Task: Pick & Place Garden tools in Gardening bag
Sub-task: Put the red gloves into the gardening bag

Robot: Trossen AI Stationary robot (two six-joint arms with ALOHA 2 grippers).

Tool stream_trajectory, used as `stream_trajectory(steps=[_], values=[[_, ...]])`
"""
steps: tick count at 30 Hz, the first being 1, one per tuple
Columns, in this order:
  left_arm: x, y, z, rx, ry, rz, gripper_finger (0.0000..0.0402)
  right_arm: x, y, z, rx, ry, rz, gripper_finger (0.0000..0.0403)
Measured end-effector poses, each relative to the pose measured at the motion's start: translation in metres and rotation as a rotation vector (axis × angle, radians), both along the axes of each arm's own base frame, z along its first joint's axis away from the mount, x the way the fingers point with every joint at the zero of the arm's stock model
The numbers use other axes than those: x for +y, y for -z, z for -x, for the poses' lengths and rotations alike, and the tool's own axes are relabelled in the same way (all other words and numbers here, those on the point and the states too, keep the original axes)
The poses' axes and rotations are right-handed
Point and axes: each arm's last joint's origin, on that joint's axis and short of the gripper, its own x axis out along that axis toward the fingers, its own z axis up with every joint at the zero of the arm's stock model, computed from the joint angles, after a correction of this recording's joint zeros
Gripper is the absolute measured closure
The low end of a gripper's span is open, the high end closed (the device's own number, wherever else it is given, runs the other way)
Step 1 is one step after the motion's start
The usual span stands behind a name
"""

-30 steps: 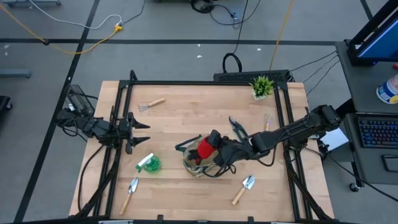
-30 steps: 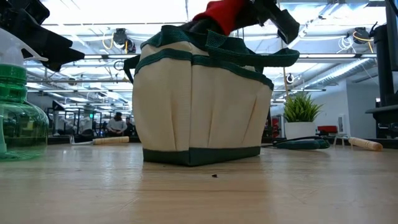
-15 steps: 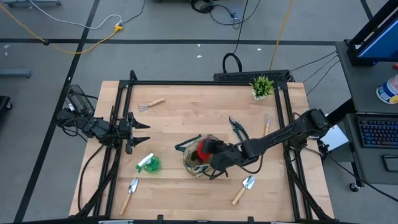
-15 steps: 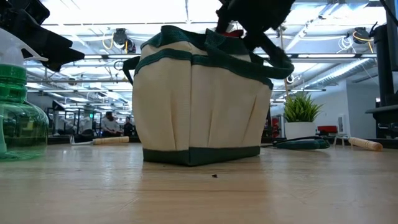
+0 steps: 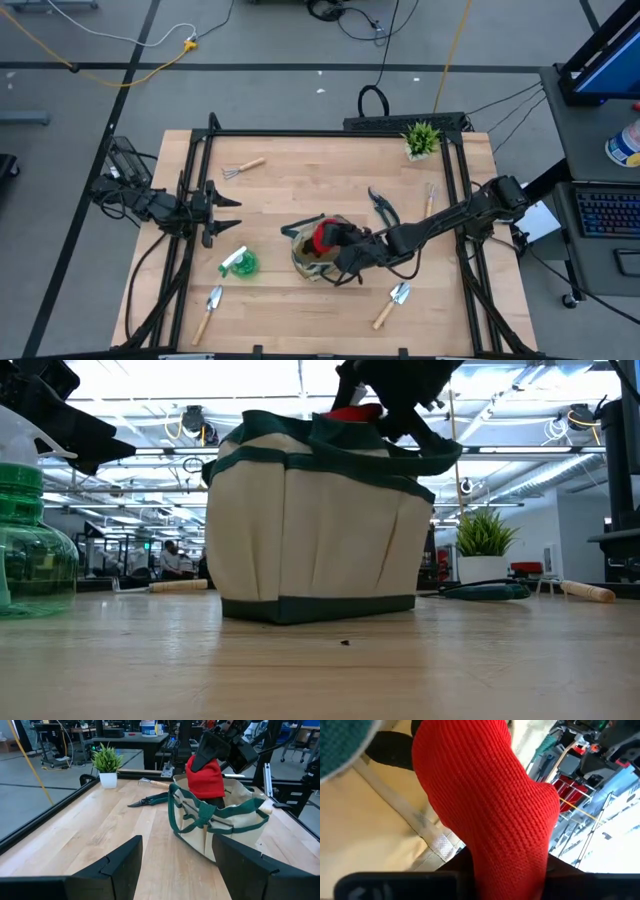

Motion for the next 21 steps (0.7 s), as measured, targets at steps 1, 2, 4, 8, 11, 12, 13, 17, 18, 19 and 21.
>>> stream_trajectory(steps=[1, 2, 4, 8, 11, 12, 13, 17, 18, 19, 21], values=[[0.0, 0.0001, 0.0, 0.0, 0.0, 0.0, 0.0158, 0.0002, -0.0005, -0.0004, -0.012, 0.004, -0.01, 0.0324], [0.0, 0.0, 0.0, 0.0, 0.0, 0.0, 0.0158, 0.0003, -0.001, -0.0008, -0.023, 0.008, -0.018, 0.0321], [0.0, 0.0001, 0.0, 0.001, 0.0, 0.0, 0.0158, 0.0007, -0.0021, -0.0017, -0.043, 0.012, -0.031, 0.0315], [0.0, 0.0003, 0.0, 0.003, 0.0, -0.001, 0.0158, 0.0009, -0.0024, -0.0019, -0.048, 0.012, -0.034, 0.0302], [0.0, 0.0003, 0.0, 0.002, 0.0, -0.001, 0.0158, 0.0009, -0.0024, -0.0019, -0.061, 0.024, -0.053, 0.0292], [0.0, 0.0002, 0.0, 0.002, 0.0, -0.001, 0.0158, 0.0009, -0.0024, -0.0019, -0.062, 0.025, -0.055, 0.0289], [0.0, 0.0002, 0.0, 0.002, 0.0, 0.0, 0.0158, 0.0009, -0.0024, -0.0019, -0.063, 0.025, -0.056, 0.0287], [0.0, 0.0003, 0.0, 0.003, 0.0, 0.0, 0.0158, 0.0009, -0.0024, -0.0019, -0.062, 0.024, -0.057, 0.0283], [0.0, 0.0003, 0.0, 0.003, 0.0, 0.0, 0.0158, 0.0009, -0.0024, -0.0019, -0.062, 0.024, -0.057, 0.0283], [0.0, 0.0003, 0.0, 0.003, 0.0, 0.0, 0.0158, 0.0009, -0.0024, -0.0019, -0.062, 0.023, -0.056, 0.0283], [0.0, 0.0003, 0.0, 0.003, 0.0, 0.0, 0.0158, 0.0009, -0.0025, -0.002, -0.06, 0.021, -0.054, 0.0285]])
